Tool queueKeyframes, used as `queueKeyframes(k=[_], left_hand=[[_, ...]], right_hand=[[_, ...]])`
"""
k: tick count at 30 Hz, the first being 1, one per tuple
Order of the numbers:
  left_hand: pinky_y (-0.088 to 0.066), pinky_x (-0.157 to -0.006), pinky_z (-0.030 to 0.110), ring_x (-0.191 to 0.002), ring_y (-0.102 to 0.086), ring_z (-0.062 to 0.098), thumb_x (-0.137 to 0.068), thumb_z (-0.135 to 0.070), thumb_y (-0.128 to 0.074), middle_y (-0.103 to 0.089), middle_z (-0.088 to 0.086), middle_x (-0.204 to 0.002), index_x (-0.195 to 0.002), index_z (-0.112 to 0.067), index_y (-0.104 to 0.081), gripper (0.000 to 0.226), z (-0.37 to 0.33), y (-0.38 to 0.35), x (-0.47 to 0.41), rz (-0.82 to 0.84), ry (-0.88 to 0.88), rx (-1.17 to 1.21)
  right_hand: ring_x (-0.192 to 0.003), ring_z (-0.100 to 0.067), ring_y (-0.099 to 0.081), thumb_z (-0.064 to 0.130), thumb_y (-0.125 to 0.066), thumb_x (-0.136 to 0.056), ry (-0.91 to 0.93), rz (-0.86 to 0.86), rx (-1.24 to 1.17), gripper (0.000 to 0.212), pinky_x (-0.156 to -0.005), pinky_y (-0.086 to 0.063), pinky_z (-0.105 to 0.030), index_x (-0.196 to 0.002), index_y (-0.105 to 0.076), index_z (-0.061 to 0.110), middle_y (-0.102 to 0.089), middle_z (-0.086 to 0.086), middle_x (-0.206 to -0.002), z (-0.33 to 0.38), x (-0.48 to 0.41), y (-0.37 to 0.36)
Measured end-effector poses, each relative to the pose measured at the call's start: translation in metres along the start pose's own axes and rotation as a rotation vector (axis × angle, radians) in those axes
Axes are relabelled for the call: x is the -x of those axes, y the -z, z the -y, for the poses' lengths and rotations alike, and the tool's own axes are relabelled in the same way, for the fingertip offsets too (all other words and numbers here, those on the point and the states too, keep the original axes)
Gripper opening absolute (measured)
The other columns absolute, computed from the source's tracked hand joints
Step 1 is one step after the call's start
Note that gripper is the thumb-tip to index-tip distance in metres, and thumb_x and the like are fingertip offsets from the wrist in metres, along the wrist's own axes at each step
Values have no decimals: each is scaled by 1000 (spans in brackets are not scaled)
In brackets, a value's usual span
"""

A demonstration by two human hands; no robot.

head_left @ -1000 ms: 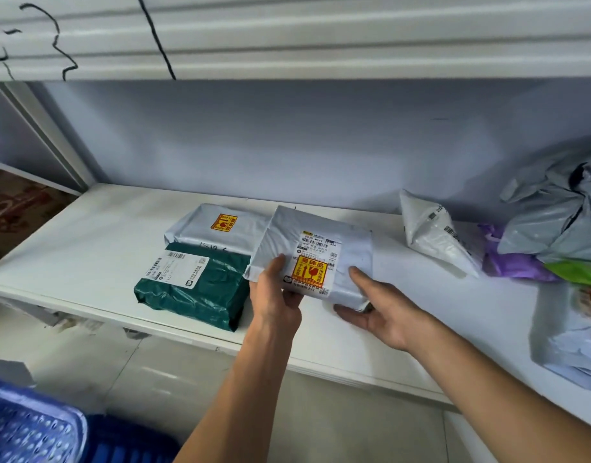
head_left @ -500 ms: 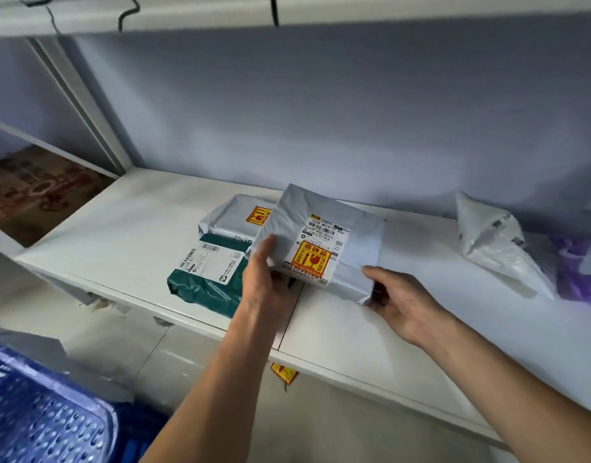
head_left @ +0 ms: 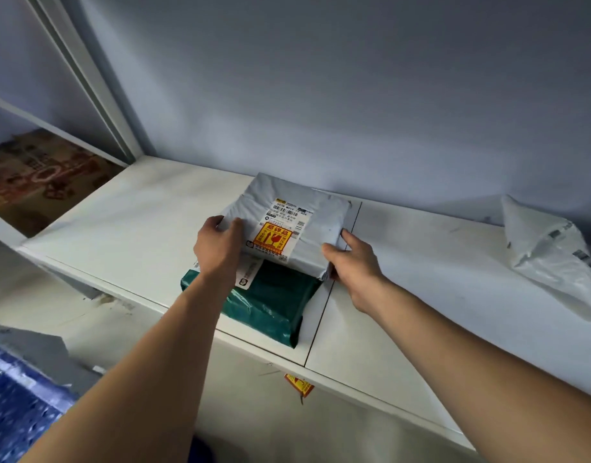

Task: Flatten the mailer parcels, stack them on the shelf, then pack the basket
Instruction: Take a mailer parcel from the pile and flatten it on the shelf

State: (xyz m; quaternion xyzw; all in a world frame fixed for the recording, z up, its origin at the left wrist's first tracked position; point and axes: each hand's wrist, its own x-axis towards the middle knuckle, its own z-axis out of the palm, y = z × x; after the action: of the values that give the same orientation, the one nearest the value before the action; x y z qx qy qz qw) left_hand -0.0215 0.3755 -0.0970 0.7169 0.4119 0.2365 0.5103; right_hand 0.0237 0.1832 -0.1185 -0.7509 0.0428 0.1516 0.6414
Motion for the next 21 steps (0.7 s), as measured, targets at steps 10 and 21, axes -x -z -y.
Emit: queueKeyframes(k=[10,21], left_hand=[[-34,-107,51,-125,-46,35,-83,-59,-58,-48,10,-137,-143,-29,-34,71,15,-2,-26,124,-59,-490],[-24,-110,46,-137,-31,32,-96,-40,-49,-37,12,-148,-144,-21,-37,53,-22,-35,48,167,-470,-717]], right_hand=[[-101,-29,-58,50,-50,-92,234,-106,729,38,-75,-47,-34,-105,-58,15,-60,-7,-107,1,-1,-22],[-113,-32,-57,53,-40,-98,29,226,596,57,-96,-48,-41,-137,-45,12,-60,-10,-125,7,40,45]])
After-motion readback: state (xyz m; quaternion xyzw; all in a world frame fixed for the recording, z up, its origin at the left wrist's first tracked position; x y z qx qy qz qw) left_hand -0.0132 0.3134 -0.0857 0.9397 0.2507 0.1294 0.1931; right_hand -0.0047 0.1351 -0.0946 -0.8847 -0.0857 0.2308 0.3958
